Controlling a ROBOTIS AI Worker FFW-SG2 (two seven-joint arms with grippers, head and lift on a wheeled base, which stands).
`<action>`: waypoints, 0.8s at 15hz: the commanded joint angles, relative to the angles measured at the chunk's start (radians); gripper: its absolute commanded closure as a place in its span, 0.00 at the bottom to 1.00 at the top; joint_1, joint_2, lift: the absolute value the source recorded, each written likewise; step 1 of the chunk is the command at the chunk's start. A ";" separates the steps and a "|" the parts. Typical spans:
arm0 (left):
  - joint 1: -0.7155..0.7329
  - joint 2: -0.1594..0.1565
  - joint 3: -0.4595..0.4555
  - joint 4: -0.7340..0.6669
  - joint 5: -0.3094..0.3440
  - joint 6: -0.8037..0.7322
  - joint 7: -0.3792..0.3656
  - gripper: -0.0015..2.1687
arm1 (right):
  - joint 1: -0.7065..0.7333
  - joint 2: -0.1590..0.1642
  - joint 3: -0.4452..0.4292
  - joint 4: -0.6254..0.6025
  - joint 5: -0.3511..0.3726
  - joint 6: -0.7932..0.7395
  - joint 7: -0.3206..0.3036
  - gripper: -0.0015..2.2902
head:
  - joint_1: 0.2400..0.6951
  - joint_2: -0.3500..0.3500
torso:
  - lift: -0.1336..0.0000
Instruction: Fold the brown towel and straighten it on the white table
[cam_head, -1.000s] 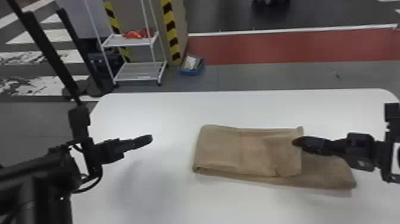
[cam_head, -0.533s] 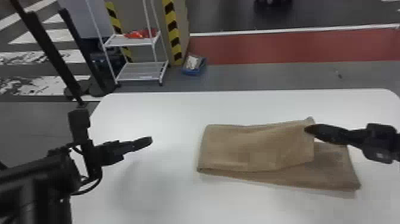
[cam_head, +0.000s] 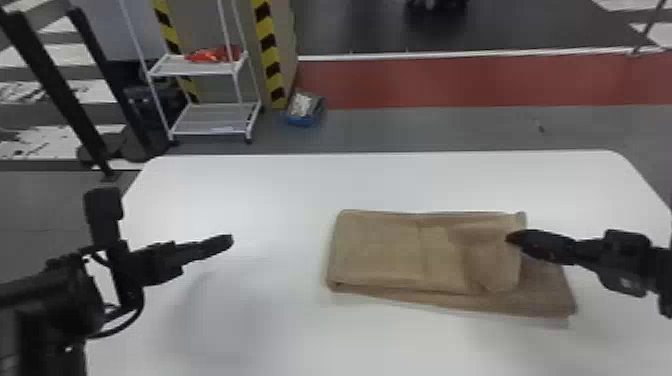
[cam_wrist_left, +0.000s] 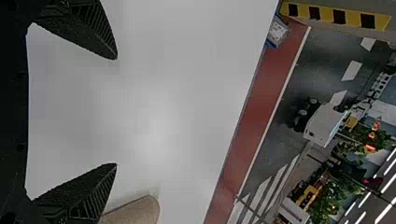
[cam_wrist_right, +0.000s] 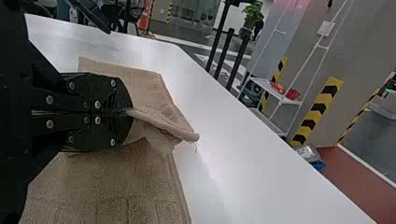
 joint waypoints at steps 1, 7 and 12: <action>0.005 -0.001 0.000 -0.003 -0.002 0.003 0.000 0.03 | 0.004 -0.002 -0.005 0.001 0.000 0.008 0.001 0.51 | 1.00 0.64 | 0.07; 0.009 -0.005 0.000 -0.033 -0.009 0.024 -0.005 0.03 | -0.005 0.013 0.039 -0.102 -0.099 0.008 0.009 0.51 | 1.00 0.66 | 0.07; 0.006 0.004 0.001 -0.046 -0.008 0.034 -0.005 0.03 | -0.019 0.085 0.091 -0.194 -0.237 0.008 0.000 0.51 | 1.00 0.75 | 0.07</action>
